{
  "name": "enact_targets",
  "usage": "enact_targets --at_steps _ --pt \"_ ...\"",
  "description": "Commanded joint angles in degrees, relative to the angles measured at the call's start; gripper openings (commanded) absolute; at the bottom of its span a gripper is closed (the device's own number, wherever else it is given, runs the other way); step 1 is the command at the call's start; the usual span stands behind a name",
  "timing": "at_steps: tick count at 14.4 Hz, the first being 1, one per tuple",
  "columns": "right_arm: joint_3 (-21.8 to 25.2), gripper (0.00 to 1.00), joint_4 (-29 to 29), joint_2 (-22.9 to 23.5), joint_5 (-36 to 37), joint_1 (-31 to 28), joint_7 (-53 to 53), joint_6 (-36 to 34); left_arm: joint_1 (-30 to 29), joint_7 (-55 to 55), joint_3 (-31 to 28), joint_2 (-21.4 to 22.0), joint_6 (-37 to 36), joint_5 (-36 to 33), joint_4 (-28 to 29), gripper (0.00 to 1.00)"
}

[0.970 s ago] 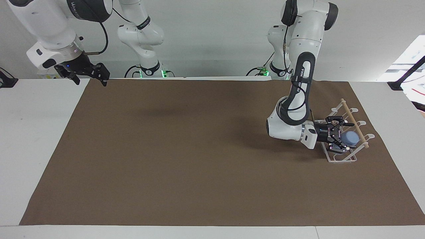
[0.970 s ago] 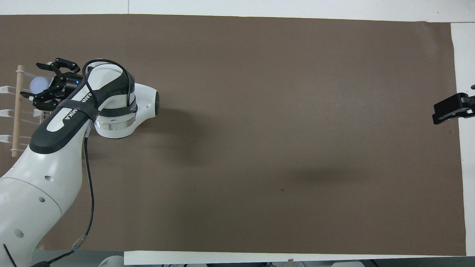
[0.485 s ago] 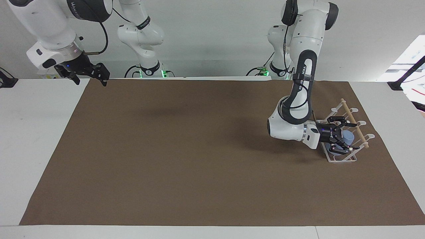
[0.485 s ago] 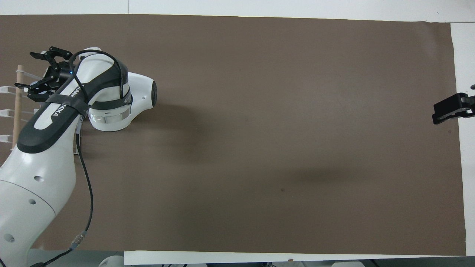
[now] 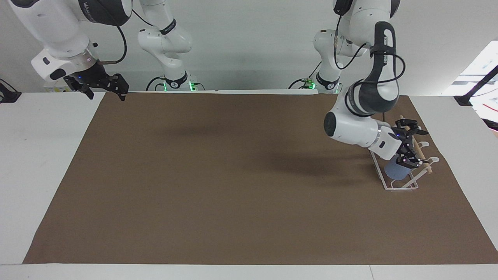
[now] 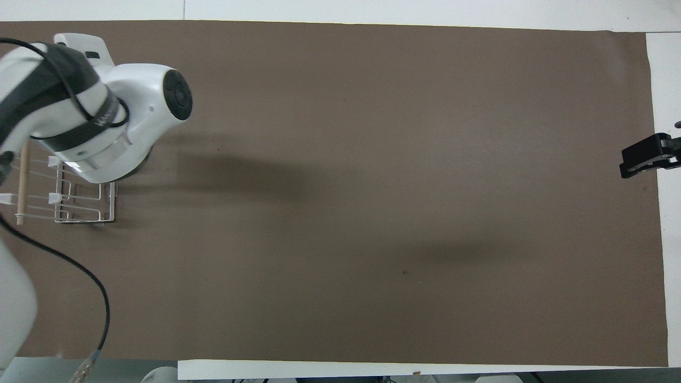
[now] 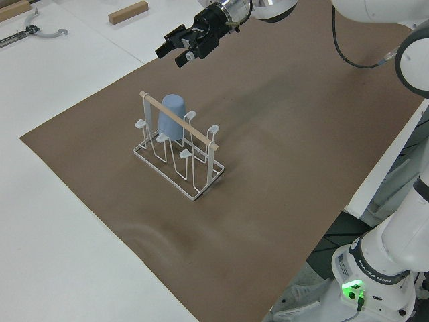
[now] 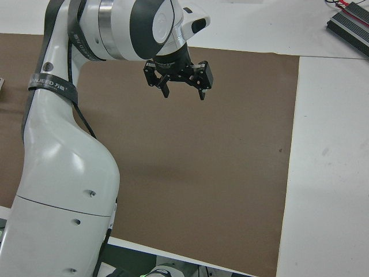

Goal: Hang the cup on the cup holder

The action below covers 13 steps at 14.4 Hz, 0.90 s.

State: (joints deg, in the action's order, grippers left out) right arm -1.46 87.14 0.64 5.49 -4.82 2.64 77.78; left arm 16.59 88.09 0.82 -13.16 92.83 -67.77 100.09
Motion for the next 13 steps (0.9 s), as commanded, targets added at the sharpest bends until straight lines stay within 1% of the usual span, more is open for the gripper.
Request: enact_targets --at_steps 1,4,6,8,9,10,13 --pt "-0.04 0.99 1.37 -1.17 -0.04 -0.28 1.14 0.18 -5.68 -16.49 -0.03 4.97 3.67 9.73 -0.51 1.0" --pt "-0.13 0.99 1.37 -1.17 -0.04 -0.28 1.14 0.18 -9.38 -35.11 -0.12 6.82 7.44 23.0 -3.32 1.0" --pt "-0.13 0.99 1.37 -1.17 -0.04 -0.28 1.14 0.18 -10.61 -48.82 -0.21 7.7 7.19 28.98 -3.41 1.0" --pt "-0.13 0.99 1.37 -1.17 -0.04 -0.28 1.14 0.18 -11.67 -61.83 -0.21 8.76 6.58 40.9 -3.33 1.0" --pt "-0.13 0.99 1.37 -1.17 0.05 -0.28 1.14 0.18 -11.5 -66.77 -0.12 9.46 4.05 44.45 -2.98 1.0" --pt "-0.04 0.99 1.37 -1.17 0.05 -0.28 1.14 0.18 -11.23 -71.17 0.14 10.08 -0.24 47.01 -3.24 1.0" --pt "-0.13 0.99 1.37 -1.17 -0.04 -0.28 1.14 0.18 -11.76 -81.38 -0.2 12.62 -4.23 59.82 -5.08 1.0"
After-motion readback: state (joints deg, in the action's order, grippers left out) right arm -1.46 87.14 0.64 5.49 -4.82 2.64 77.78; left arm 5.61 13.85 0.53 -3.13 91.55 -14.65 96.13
